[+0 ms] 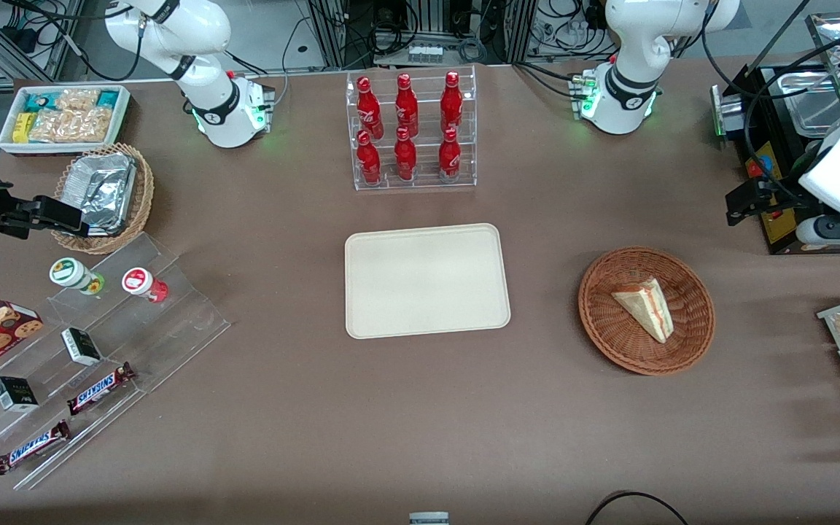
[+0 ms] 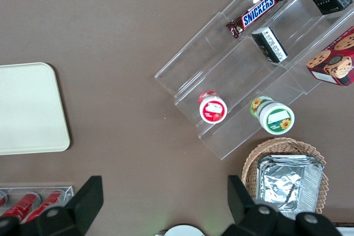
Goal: Place sandwich from basket to tray
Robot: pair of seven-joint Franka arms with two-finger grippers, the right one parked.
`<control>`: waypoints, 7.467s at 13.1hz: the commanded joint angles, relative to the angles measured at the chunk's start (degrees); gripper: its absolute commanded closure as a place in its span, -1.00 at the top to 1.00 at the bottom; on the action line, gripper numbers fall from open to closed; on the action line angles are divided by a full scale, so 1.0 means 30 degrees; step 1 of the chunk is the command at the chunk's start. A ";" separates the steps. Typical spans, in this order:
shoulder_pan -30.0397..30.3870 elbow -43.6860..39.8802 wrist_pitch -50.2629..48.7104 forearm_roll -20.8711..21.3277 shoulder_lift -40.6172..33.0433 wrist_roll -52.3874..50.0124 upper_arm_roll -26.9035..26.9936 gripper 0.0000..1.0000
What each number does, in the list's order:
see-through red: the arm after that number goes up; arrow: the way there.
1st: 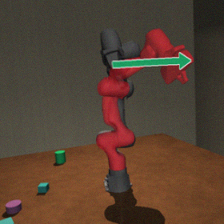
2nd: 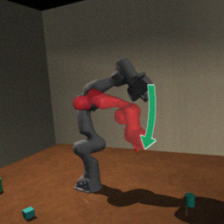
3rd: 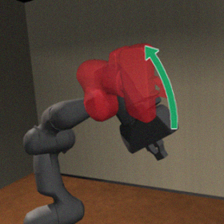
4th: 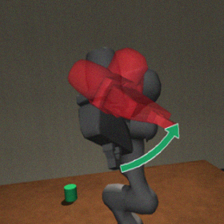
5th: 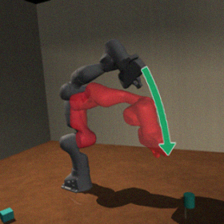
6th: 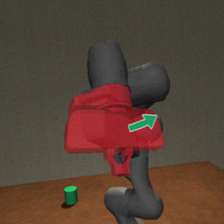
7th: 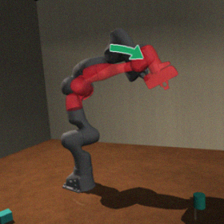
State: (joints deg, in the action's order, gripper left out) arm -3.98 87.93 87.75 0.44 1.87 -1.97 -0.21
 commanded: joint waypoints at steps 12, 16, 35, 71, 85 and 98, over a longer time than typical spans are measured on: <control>0.0184 0.6540 0.6423 -0.0499 -0.0358 -0.4398 -0.0105 1.00; 0.0184 1.0235 1.0643 -0.0382 -0.0771 -0.8768 -0.0924 1.00; 0.0623 1.4255 1.9613 -0.0323 0.3797 -1.0183 -0.0897 1.00; -1.3759 -0.2150 1.1030 0.0263 1.3112 -1.6624 -0.1102 -1.00; -1.3767 -0.1857 0.9219 0.0264 1.1337 -1.7214 -0.0868 0.99; -0.4949 0.1178 0.3238 0.0527 0.2287 -0.9870 -0.0868 1.00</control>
State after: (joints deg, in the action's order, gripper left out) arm -21.36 83.22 96.74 1.85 16.16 -35.55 -2.00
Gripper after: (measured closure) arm 0.000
